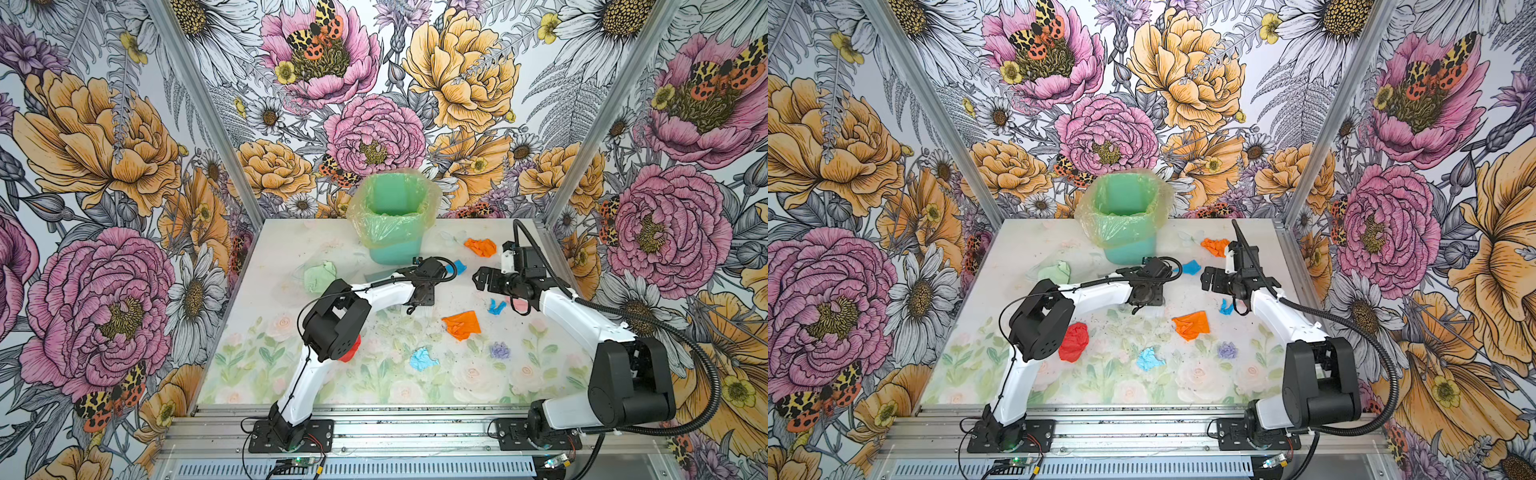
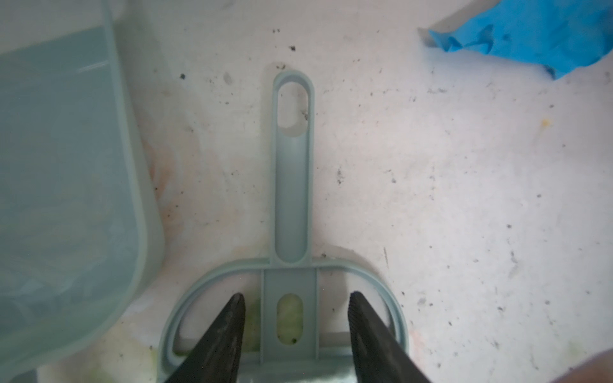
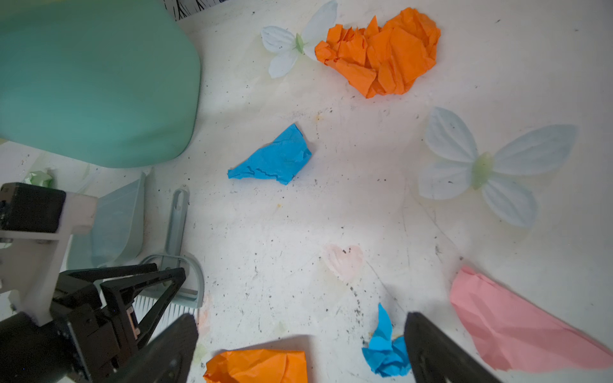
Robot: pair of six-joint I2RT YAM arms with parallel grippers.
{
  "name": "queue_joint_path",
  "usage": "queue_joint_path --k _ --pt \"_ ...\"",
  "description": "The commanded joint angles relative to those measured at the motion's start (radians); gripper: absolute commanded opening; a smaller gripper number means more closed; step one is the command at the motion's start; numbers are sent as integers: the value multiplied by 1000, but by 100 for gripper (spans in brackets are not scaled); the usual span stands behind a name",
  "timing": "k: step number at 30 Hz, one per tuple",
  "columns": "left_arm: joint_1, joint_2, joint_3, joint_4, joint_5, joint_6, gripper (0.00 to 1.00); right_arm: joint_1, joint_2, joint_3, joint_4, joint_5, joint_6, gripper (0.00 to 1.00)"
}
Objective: Sweep away the paper scraps from the table
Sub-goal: 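Lower the left gripper and close it on the brush handle base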
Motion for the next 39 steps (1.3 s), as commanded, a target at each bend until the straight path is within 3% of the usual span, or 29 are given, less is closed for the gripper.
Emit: queue_joint_path --k 1,19,31,39 --pt "-9 26 22 -61 -29 18 52 7 4 27 5 -10 3 100" --pt "-20 59 52 -140 -31 43 52 7 8 30 5 -19 16 100" --pt "-21 72 61 -140 -16 58 43 7 1 30 5 -26 22 100" --pt "-21 92 70 -145 2 78 28 6 7 35 5 -27 25 100"
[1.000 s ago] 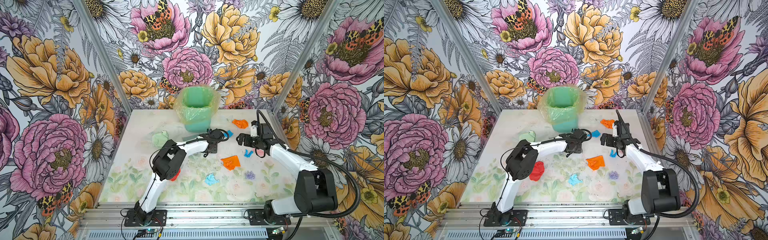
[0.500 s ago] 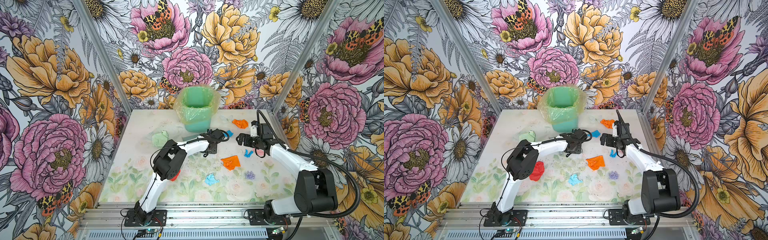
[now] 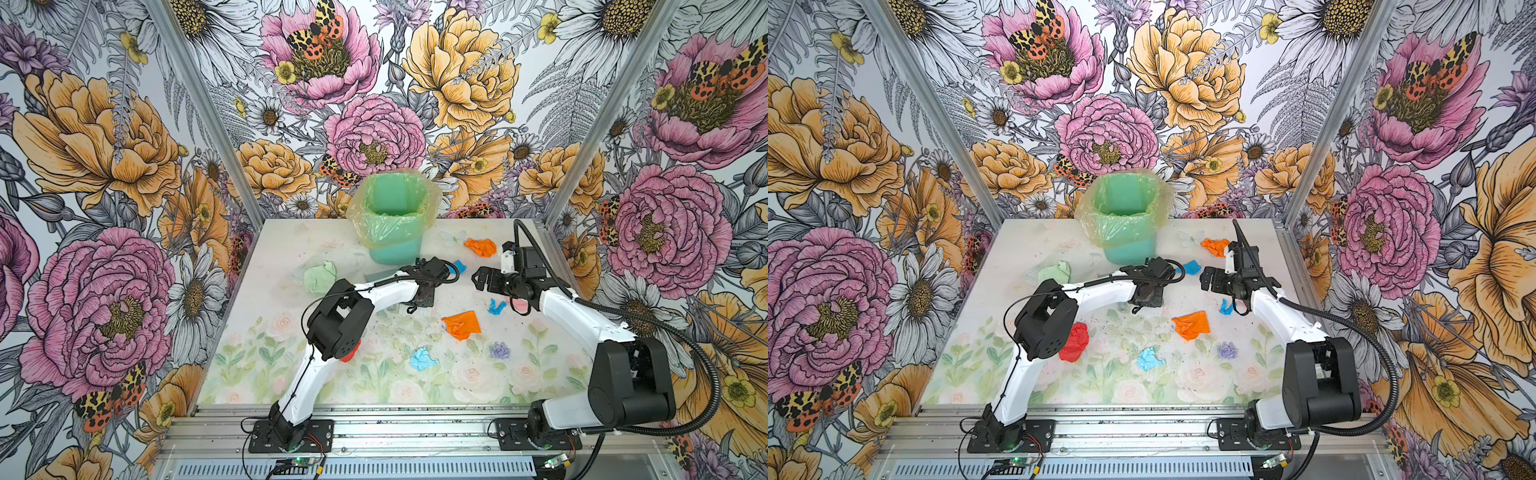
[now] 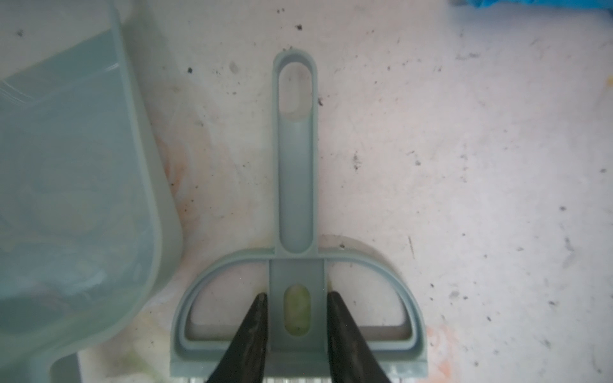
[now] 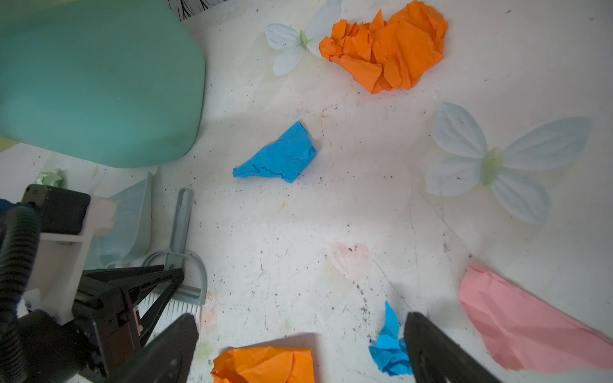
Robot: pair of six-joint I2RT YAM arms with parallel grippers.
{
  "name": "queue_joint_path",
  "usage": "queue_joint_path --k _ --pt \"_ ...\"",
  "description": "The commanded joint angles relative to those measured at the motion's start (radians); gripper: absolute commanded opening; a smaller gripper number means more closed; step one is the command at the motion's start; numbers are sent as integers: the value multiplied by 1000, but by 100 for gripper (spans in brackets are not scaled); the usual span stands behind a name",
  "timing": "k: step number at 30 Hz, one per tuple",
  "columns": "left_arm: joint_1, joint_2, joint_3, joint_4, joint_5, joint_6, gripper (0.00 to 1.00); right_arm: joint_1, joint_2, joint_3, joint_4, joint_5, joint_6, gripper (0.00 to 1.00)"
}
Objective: Sweep away the paper scraps from the table
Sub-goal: 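Lower the left gripper and close it on the brush handle base, then lift the brush with the left gripper while the right gripper approaches it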
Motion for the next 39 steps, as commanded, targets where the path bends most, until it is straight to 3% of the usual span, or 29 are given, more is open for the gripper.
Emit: queue_joint_path --k 1,8,17,26,33,39 --pt "-8 58 1 -31 41 15 27 7 8 35 7 -9 9 100" --pt "-9 57 12 -32 58 66 22 7 14 41 5 -28 -19 100" --pt "-26 24 20 -37 65 243 10 5 36 112 -114 -99 -184 100" --pt "-28 -73 10 -64 105 422 0 3 35 157 -193 -39 -218 100" --pt "-5 -134 28 -116 108 501 0 5 29 157 -197 -49 -228 100" --pt "27 -169 47 -124 206 530 0 5 17 146 -196 -109 -272 100"
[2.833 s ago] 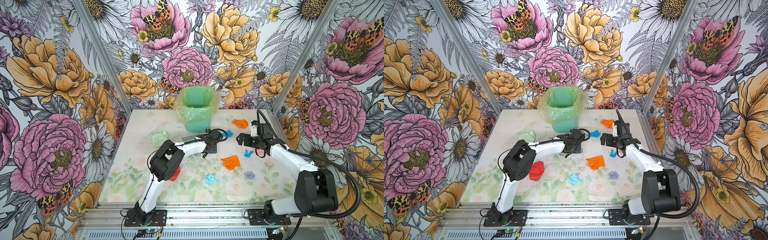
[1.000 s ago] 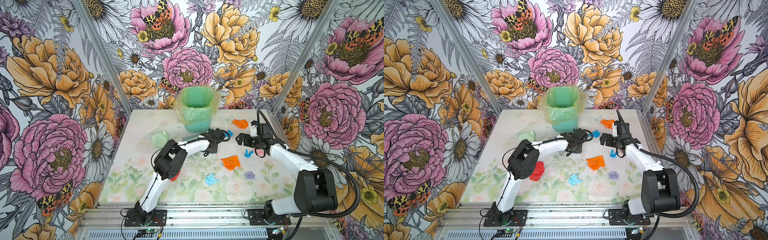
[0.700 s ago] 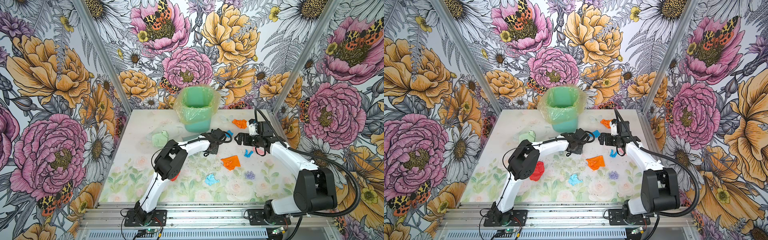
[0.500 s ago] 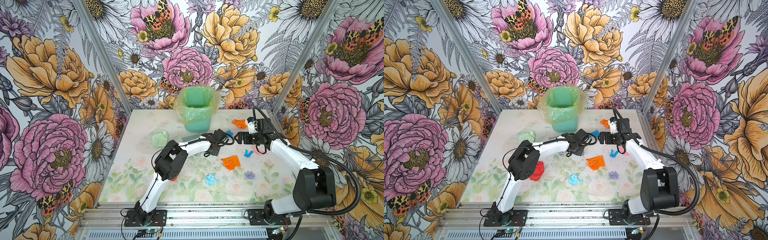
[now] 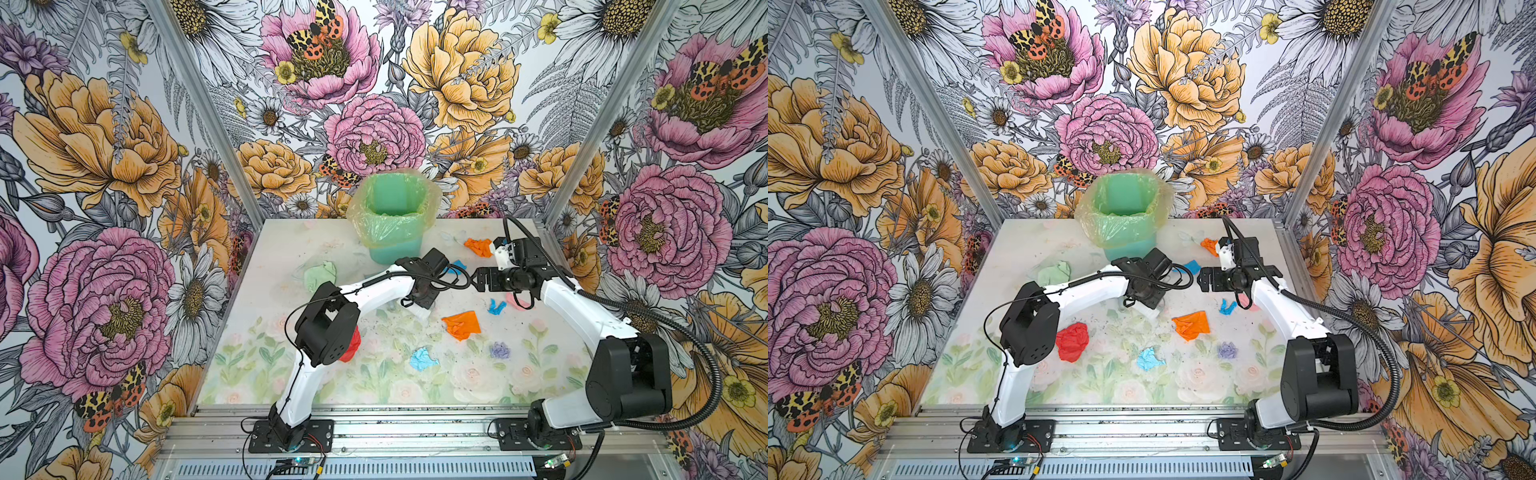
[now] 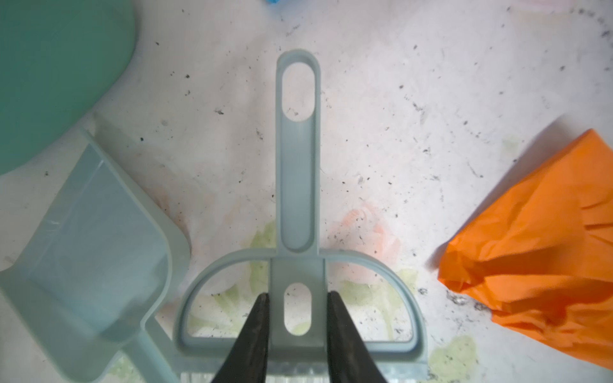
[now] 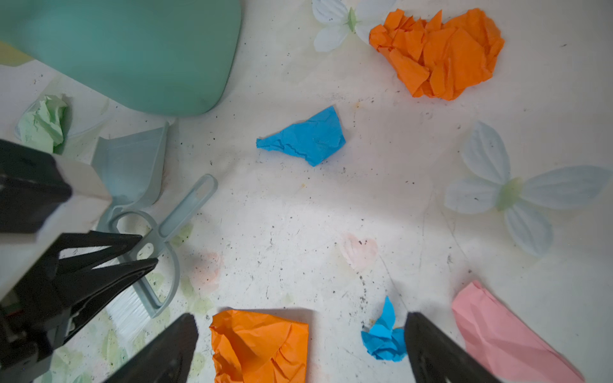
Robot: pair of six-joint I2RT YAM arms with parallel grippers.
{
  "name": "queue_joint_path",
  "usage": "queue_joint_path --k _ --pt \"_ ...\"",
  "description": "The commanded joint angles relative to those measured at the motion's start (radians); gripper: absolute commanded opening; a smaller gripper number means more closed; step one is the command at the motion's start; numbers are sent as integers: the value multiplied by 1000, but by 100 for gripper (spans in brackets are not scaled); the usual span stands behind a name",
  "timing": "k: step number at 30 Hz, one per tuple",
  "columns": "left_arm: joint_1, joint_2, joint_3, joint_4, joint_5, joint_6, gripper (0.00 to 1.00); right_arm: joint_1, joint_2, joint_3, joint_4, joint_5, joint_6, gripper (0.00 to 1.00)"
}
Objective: Sweep away the paper scraps from the table
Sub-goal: 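Lift the brush with the left gripper while the right gripper approaches it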
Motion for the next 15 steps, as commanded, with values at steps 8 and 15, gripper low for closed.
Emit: queue_joint_path --k 8,15 --pt "57 -45 63 -12 206 67 0 6 -16 -4 -5 -175 -204 98" --pt "80 -35 85 -15 325 88 0 6 -15 -4 -1 -214 -314 97"
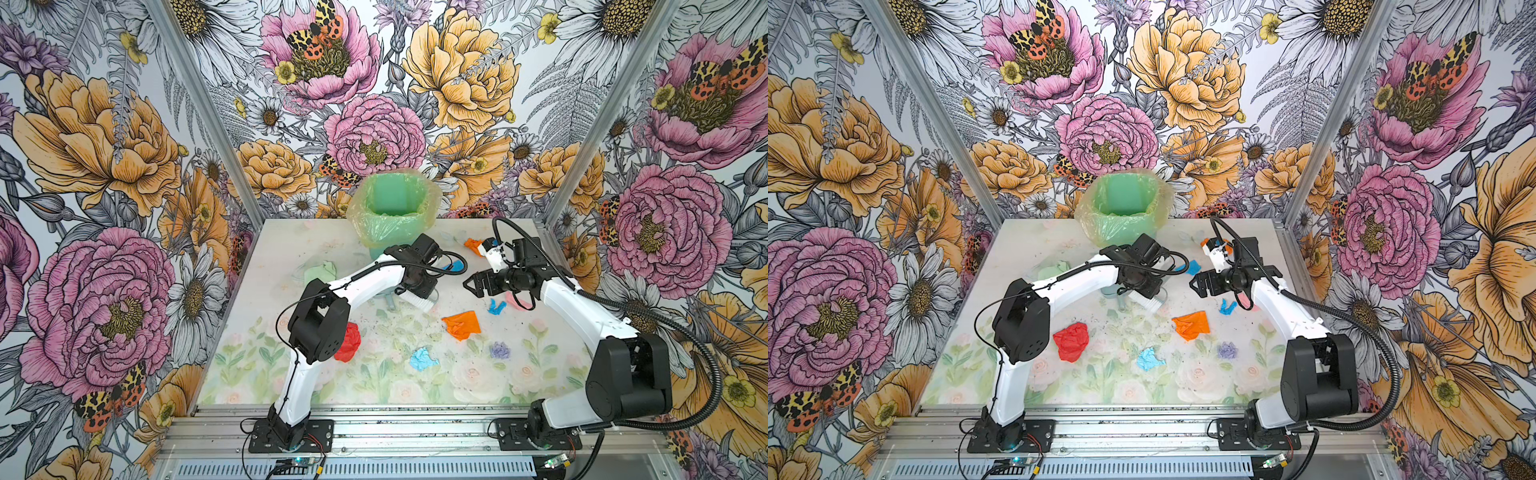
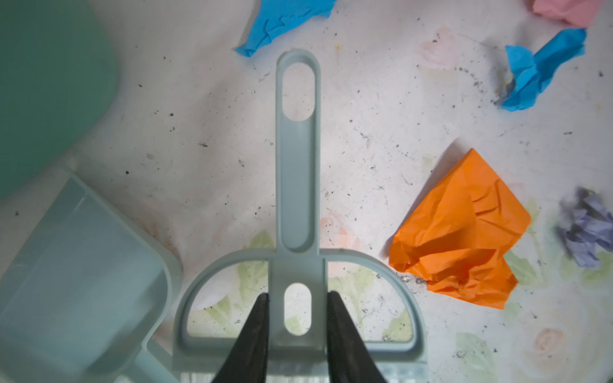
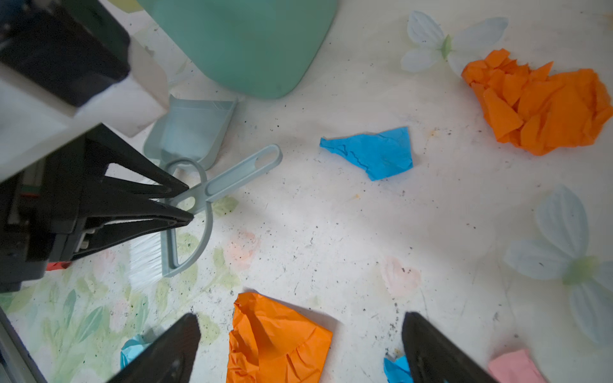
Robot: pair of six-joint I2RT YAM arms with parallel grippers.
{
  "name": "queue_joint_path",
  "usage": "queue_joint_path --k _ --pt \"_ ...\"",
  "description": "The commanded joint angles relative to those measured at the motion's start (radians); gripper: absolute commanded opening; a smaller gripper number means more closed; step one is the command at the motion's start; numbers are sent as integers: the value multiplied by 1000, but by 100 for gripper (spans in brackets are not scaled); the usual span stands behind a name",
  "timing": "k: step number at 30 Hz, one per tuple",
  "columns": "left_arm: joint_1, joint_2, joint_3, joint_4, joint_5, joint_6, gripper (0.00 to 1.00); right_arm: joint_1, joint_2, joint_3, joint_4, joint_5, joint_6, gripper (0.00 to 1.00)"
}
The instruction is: Sweep away the paper scraps from the table
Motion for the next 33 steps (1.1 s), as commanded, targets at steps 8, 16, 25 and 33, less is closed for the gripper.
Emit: queue_joint_path --k 8,16,25,33 --pt "19 6 73 -38 266 159 0 -15 -4 -7 -4 -265 -257 97" --pt "16 -44 22 -48 404 263 0 -43 16 -1 -15 -435 -334 97" --pt "35 -97 -33 -48 558 352 0 -67 81 51 -83 -577 -331 95" --pt "67 -158 -78 -48 736 410 0 -63 95 49 -93 -644 -328 95"
